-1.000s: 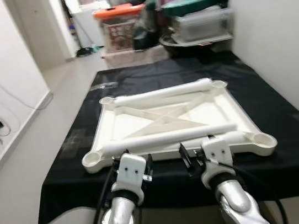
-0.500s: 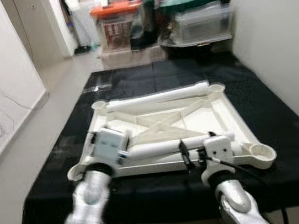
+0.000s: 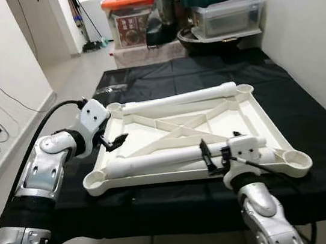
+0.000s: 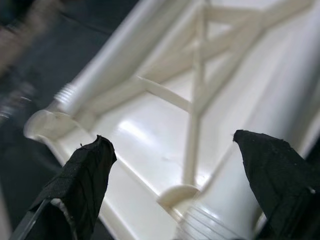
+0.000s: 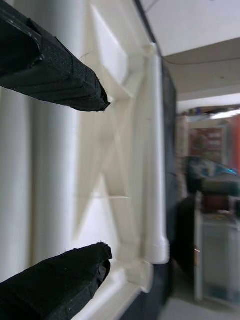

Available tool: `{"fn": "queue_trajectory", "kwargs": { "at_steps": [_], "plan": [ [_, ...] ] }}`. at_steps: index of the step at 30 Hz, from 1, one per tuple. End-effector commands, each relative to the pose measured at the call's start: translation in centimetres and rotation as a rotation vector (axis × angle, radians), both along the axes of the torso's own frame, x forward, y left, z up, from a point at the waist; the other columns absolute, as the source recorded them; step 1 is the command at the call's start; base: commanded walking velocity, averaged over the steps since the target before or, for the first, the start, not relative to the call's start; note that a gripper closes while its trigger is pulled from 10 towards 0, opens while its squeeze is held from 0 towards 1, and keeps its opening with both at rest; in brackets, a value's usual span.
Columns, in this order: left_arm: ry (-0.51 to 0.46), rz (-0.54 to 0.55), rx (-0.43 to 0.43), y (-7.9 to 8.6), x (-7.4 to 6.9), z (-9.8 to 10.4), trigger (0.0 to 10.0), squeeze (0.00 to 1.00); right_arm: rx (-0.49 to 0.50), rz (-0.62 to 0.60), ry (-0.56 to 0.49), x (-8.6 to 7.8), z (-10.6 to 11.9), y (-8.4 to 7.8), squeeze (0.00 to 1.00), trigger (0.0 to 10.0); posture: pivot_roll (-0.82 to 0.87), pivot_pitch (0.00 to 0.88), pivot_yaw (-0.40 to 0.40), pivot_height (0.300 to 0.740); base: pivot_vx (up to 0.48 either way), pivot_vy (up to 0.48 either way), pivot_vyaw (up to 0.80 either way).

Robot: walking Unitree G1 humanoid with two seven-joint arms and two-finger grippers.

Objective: Building children table

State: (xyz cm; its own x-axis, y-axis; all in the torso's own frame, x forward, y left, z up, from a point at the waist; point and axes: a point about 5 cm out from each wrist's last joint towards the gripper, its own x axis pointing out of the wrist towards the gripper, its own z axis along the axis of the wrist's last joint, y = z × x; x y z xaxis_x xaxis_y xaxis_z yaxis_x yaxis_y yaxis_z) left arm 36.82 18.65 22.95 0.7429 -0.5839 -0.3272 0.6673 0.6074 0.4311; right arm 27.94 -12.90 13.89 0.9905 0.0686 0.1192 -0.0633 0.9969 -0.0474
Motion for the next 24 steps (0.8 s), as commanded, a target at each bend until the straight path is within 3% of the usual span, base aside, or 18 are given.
{"fn": "queue_trajectory", "kwargs": {
  "at_steps": [1, 2, 6, 8, 10, 11, 13, 24],
  "plan": [
    [0.044, -0.030, 0.023, 0.3, 0.0, -0.4, 10.0, 1.00, 0.007, 0.010, 0.014, -0.2, -0.1, 0.3, 0.00, 10.0, 0.11, 0.094, 0.029, 0.740, 0.000, 0.000, 0.00],
    [0.117, -0.063, 0.047, 0.4, 0.1, -0.9, 10.0, 0.00, 0.011, 0.017, 0.024, -0.6, -0.3, 0.6, 0.00, 10.0, 0.11, 0.120, 0.048, 0.740, 0.000, 0.000, 0.00],
    [0.281, -0.157, 0.093, 1.2, 0.3, -0.9, 10.0, 0.00, 0.026, 0.036, 0.048, -1.8, -0.8, 1.4, 0.00, 10.0, 0.11, 0.162, 0.066, 0.740, 0.000, 0.000, 0.00],
    [0.366, -0.215, 0.164, 2.0, 0.3, -0.4, 10.0, 0.00, 0.035, 0.046, 0.067, -2.5, -1.1, 1.8, 0.00, 10.0, 0.13, 0.192, 0.079, 0.740, 0.000, 0.000, 0.00],
    [0.393, -0.234, 0.197, 2.4, 0.3, -0.2, 10.0, 0.00, 0.038, 0.049, 0.073, -2.8, -1.2, 2.0, 0.00, 10.0, 0.13, 0.195, 0.080, 0.740, 0.000, 0.000, 0.00],
    [0.393, -0.234, 0.197, 2.4, 0.3, -0.2, 10.0, 0.00, 0.038, 0.049, 0.073, -2.8, -1.2, 2.0, 0.00, 10.0, 0.13, 0.195, 0.080, 0.740, 0.000, 0.000, 0.00],
    [0.414, -0.240, 0.279, 3.3, 0.5, 0.6, 10.0, 0.00, 0.039, 0.053, 0.083, -3.2, -1.3, 2.2, 0.00, 10.0, 0.13, 0.211, 0.085, 0.740, 0.000, 0.000, 0.00],
    [0.394, -0.222, 0.395, 3.6, 1.3, 2.4, 10.0, 0.00, 0.033, 0.055, 0.093, -3.5, -1.2, 2.1, 0.00, 10.0, 0.12, 0.212, 0.089, 0.740, 0.000, 0.000, 0.00]
  ]
}}
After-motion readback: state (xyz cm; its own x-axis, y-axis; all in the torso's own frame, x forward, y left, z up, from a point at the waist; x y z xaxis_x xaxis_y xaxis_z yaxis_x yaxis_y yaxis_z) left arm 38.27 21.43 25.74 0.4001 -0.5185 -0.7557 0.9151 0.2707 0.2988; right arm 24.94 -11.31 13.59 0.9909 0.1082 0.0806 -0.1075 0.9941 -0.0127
